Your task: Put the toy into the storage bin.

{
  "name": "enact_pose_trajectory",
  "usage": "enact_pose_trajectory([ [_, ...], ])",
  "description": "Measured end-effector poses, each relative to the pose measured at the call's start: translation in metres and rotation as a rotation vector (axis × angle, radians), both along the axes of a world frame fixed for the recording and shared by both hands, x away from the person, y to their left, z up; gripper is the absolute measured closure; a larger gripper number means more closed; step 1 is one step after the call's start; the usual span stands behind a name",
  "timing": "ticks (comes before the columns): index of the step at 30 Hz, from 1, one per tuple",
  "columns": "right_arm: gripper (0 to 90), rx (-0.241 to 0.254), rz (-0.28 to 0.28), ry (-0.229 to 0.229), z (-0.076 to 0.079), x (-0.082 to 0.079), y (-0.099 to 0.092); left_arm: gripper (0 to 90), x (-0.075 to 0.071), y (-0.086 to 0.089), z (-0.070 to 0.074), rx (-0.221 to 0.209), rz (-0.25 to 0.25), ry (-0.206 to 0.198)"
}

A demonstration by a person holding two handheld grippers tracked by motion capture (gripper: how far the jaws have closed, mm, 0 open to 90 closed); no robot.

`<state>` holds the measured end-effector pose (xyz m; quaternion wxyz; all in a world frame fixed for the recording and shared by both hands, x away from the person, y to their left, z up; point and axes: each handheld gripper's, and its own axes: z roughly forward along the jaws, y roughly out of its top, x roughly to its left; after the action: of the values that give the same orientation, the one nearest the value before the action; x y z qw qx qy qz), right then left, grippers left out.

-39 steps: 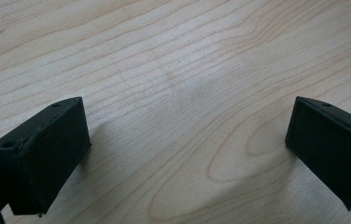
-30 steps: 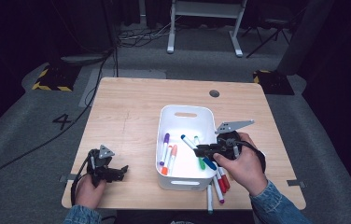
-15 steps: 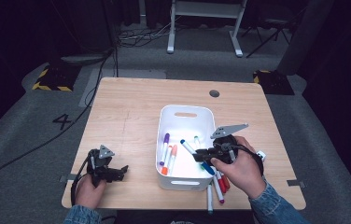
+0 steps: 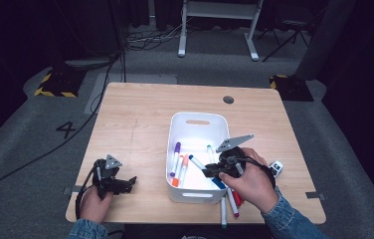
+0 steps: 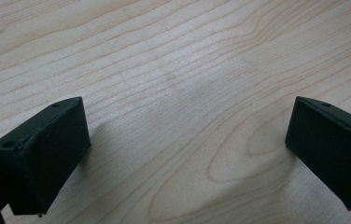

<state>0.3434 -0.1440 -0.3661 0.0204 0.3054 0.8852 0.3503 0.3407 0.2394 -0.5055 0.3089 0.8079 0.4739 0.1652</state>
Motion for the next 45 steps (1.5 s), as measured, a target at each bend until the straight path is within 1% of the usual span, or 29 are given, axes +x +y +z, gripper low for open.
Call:
enact_pose_trajectory([
  [2,76.8,-0.013,-0.004,0.009,-0.001,-0.001,0.001,0.0,0.0,0.0,0.0,-0.002,0.0,0.003],
  [3,76.8,-0.014,0.008,-0.004,-0.002,0.0,0.002,0.0,0.0,0.0,0.0,-0.002,0.0,0.001],
  [4,76.8,-0.024,0.005,0.006,-0.002,-0.001,0.002,0.0,0.0,0.0,0.0,-0.001,0.0,0.002],
  [6,76.7,-0.027,0.01,0.0,-0.003,-0.001,0.004,0.0,0.0,0.0,0.0,-0.001,0.0,0.002],
  [8,76.7,-0.037,0.006,0.005,-0.003,-0.002,0.004,0.0,0.0,0.0,0.0,-0.001,0.0,0.002],
  [10,76.4,-0.037,0.017,-0.009,-0.004,-0.001,0.005,0.0,0.0,0.0,0.0,0.0,0.0,0.001],
  [11,74.3,-0.035,0.02,-0.009,-0.004,-0.001,0.005,0.0,0.0,0.0,0.0,0.0,0.0,0.0],
  [12,68.8,-0.024,0.019,-0.009,-0.003,-0.001,0.005,0.0,0.0,0.0,0.0,-0.001,0.0,0.002],
  [13,65.8,-0.02,0.018,-0.016,-0.003,-0.002,0.005,0.0,0.0,0.0,0.0,0.0,0.0,0.0],
  [16,60.6,-0.005,0.006,-0.047,0.0,-0.002,0.002,0.0,0.0,0.0,0.0,0.0,0.001,0.0],
  [18,59.7,0.018,-0.001,-0.064,0.003,-0.001,-0.001,0.0,0.0,0.0,0.0,0.0,0.0,0.0],
  [23,60.0,0.041,-0.024,-0.091,0.012,0.0,-0.012,0.0,0.0,0.0,0.0,-0.001,0.0,0.002],
  [25,59.9,0.049,-0.043,-0.094,0.015,0.001,-0.017,0.0,0.0,0.0,0.0,0.0,0.0,0.0],
  [27,59.9,0.055,-0.057,-0.107,0.018,0.003,-0.023,0.0,0.0,0.0,0.0,0.0,0.0,0.0],
  [28,60.0,0.056,-0.074,-0.106,0.019,0.005,-0.029,0.0,0.0,0.0,0.0,-0.001,0.0,0.0],
  [31,60.6,0.062,-0.095,-0.114,0.021,0.007,-0.037,0.0,0.0,0.0,0.0,-0.001,0.0,0.001],
  [34,61.3,0.064,-0.127,-0.119,0.022,0.01,-0.047,0.0,0.0,0.0,0.0,0.0,0.0,0.0],
  [37,61.9,0.059,-0.153,-0.128,0.022,0.014,-0.057,0.0,0.0,0.0,0.0,0.0,0.0,0.0],
  [39,62.6,0.063,-0.181,-0.125,0.022,0.016,-0.062,0.0,0.0,0.0,0.0,0.0,0.0,0.0],
  [43,63.0,0.065,-0.214,-0.123,0.022,0.019,-0.074,0.0,0.0,0.0,0.0,0.0,0.001,0.0],
  [45,62.8,0.057,-0.235,-0.123,0.02,0.022,-0.081,0.0,0.0,0.0,0.0,0.0,0.0,0.0],
])
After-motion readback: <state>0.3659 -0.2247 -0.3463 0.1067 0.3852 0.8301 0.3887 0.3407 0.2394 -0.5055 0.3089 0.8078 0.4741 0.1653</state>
